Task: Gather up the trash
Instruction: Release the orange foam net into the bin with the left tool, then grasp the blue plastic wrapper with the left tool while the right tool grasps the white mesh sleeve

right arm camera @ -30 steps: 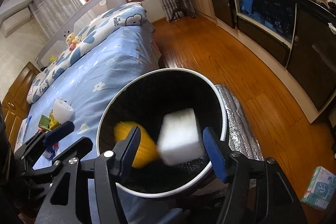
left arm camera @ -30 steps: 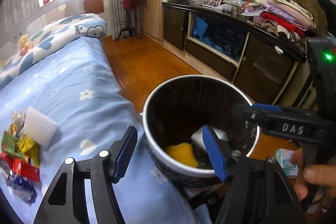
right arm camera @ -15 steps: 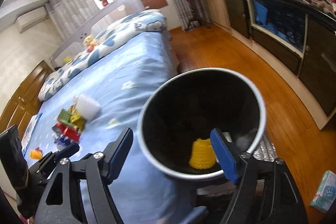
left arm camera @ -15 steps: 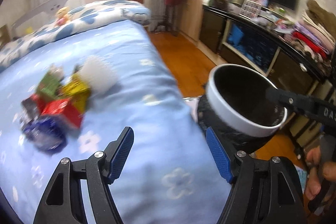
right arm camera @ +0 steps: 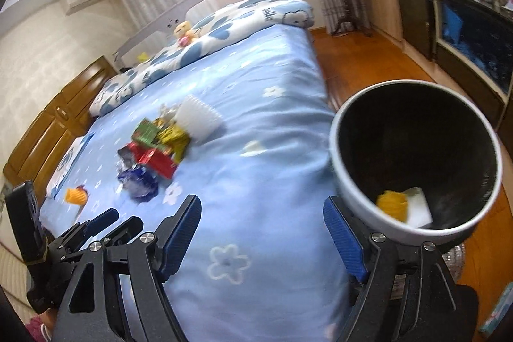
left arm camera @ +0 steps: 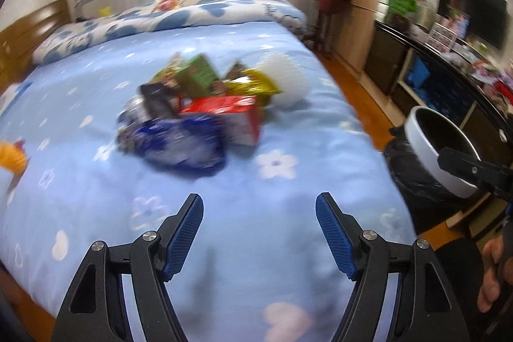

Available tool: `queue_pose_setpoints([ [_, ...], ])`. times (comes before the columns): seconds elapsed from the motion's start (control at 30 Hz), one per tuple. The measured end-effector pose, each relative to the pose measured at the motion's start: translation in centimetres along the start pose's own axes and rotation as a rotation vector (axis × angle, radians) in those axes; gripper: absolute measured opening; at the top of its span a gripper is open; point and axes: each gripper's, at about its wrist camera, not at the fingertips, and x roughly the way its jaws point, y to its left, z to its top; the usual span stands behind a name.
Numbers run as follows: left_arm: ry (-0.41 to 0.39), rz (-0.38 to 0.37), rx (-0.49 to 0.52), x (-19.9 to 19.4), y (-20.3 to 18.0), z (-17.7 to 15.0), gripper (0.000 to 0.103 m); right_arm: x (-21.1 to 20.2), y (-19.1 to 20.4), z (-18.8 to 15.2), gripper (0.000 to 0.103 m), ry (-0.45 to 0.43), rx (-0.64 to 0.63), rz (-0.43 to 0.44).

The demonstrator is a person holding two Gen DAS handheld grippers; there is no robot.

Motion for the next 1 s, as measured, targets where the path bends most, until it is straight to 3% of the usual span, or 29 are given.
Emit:
queue_pose_setpoints([
  [0.33, 0.002, 0.055, -0.096, -1.5, 0.8, -0.4, 0.072, 3.0, 3.9, -0.4, 0.080, 0.038, -0.085, 0.053],
  [0.6, 0.026, 0.058, -0.142, 0.3, 2.3, 1.8, 0.073, 6.3, 5.6, 1.3, 0.080, 0.047, -0.127, 0.068],
  [1.0, 0.064, 0.069, -0.227, 5.4, 4.3, 6.9, 0.074, 12.4, 5.2, 6.3, 0.079, 0.072, -0.004, 0.105],
])
